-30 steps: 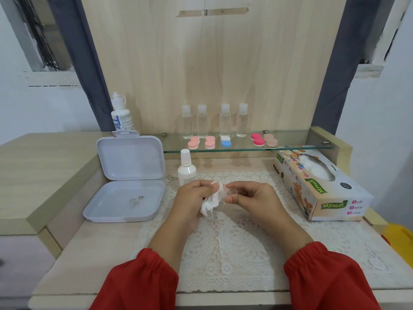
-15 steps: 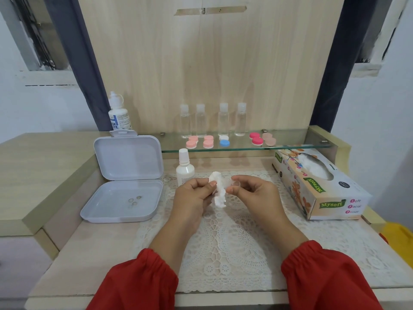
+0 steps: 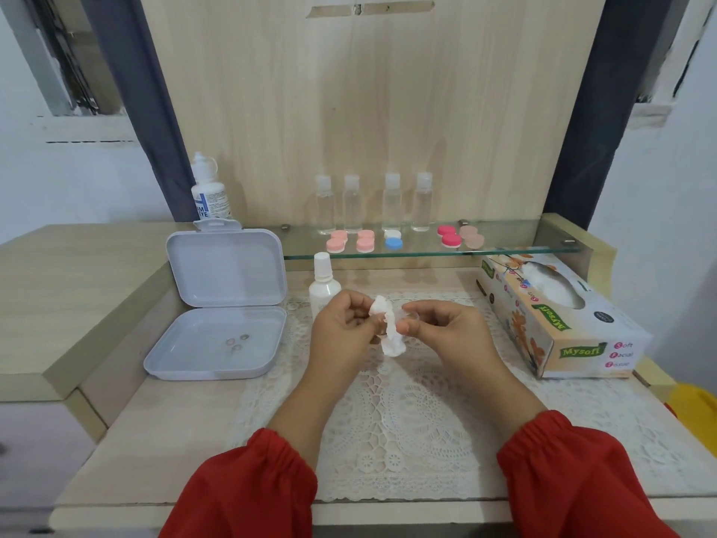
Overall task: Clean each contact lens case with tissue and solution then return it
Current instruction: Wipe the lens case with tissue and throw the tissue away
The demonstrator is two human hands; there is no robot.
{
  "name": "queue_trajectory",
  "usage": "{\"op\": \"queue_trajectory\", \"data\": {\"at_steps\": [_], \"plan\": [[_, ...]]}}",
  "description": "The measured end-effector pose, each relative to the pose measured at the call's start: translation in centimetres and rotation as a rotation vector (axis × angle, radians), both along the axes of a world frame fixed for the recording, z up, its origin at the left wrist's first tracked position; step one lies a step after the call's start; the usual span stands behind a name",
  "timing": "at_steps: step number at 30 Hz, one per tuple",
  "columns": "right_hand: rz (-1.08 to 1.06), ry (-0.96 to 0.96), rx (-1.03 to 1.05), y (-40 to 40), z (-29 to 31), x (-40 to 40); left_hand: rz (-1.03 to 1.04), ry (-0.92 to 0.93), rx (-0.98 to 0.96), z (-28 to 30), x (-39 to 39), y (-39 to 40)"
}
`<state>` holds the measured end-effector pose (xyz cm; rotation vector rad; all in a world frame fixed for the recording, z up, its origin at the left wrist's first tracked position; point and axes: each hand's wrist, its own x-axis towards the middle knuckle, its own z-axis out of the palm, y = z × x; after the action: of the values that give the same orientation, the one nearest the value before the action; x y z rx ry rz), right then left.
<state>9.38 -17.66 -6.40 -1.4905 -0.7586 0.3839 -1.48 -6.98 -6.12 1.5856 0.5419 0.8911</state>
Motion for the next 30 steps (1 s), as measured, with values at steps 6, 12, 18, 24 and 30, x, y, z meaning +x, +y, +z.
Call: {"op": "queue_trajectory", "data": {"at_steps": [6, 12, 18, 24, 30], "plan": [[0.048, 0.06, 0.057, -0.4, 0.4, 0.0, -0.03, -0.014, -0.214, 0.2, -0.5, 0.6], [0.016, 0.032, 0.077, -0.1, 0.2, 0.4, 0.026, 0.065, -0.338, 0.3, -0.2, 0.7], [0.065, -0.028, 0.008, 0.0, -0.2, 0.3, -0.131, -0.099, -0.449, 0.1, -0.2, 0.8], [0.016, -0.012, 0.031, 0.1, -0.4, 0.6, -0.155, -0.096, -0.452, 0.0, -0.3, 0.6], [0.074, -0.029, -0.005, 0.0, -0.4, 0.3, -0.205, -0.094, -0.408, 0.0, -0.3, 0.8]]}}
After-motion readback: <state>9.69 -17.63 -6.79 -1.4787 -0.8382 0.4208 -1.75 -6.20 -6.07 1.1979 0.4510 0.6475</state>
